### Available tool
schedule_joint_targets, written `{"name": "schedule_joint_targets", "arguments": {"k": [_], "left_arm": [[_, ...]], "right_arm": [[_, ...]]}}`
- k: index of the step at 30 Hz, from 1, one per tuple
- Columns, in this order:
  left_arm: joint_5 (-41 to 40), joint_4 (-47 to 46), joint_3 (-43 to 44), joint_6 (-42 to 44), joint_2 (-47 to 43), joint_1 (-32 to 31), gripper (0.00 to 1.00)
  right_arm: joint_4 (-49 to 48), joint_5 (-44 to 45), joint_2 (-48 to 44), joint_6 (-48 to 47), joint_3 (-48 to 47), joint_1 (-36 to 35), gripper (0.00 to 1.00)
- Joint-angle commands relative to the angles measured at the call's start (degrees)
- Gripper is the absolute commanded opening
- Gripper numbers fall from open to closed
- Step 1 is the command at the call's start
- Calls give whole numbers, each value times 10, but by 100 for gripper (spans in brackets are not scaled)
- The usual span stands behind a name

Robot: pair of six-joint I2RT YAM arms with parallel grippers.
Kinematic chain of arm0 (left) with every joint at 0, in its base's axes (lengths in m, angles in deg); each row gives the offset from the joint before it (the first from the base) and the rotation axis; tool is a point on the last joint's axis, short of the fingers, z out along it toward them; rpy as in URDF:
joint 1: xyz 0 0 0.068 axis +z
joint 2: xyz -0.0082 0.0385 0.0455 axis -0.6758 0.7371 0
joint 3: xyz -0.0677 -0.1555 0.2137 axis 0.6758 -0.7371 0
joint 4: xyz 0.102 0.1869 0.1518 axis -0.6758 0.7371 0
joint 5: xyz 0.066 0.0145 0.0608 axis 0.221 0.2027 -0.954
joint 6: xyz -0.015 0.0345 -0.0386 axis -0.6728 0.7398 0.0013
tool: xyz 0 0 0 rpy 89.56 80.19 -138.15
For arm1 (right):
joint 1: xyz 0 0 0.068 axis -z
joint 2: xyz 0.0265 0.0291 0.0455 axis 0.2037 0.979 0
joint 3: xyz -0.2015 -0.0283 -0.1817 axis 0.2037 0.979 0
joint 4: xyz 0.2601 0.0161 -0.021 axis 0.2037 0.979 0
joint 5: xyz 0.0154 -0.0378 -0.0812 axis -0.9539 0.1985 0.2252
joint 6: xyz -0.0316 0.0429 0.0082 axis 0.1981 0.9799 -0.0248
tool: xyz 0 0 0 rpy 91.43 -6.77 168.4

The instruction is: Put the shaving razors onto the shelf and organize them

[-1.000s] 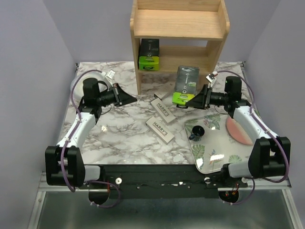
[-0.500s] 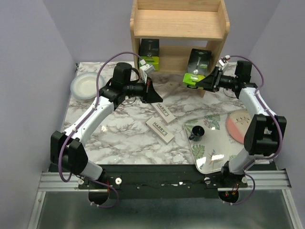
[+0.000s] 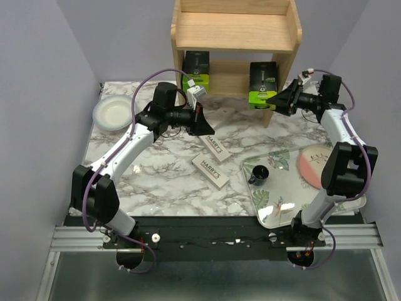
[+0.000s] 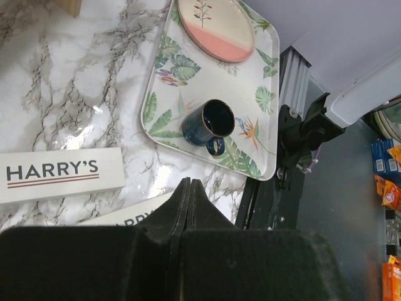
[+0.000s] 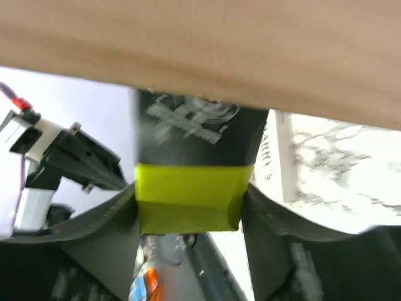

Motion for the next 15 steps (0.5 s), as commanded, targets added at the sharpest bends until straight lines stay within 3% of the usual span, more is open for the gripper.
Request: {"name": "schedule_joint_targets", "arguments": {"k": [1, 5, 7, 9, 13, 15], "left_arm": [[-5, 5, 29, 11, 19, -10, 0], [-20, -5, 59, -4, 33, -21, 0], [-65, -3, 88, -15, 41, -40, 0], [-116, 9, 150, -7, 58, -60, 0], [-316, 42, 254, -3, 112, -109, 0], [-360, 47, 305, 2, 158, -119, 0]], "right_arm": [[-13, 71, 4, 20, -37, 44, 71], [-15, 70, -4, 29, -22, 52, 75], [-26, 65, -15, 35, -11, 52, 77], [-39, 64, -22, 48, 3, 52, 77], [-49, 61, -30, 56, 16, 52, 78], [-56, 58, -33, 60, 20, 52, 78]]}}
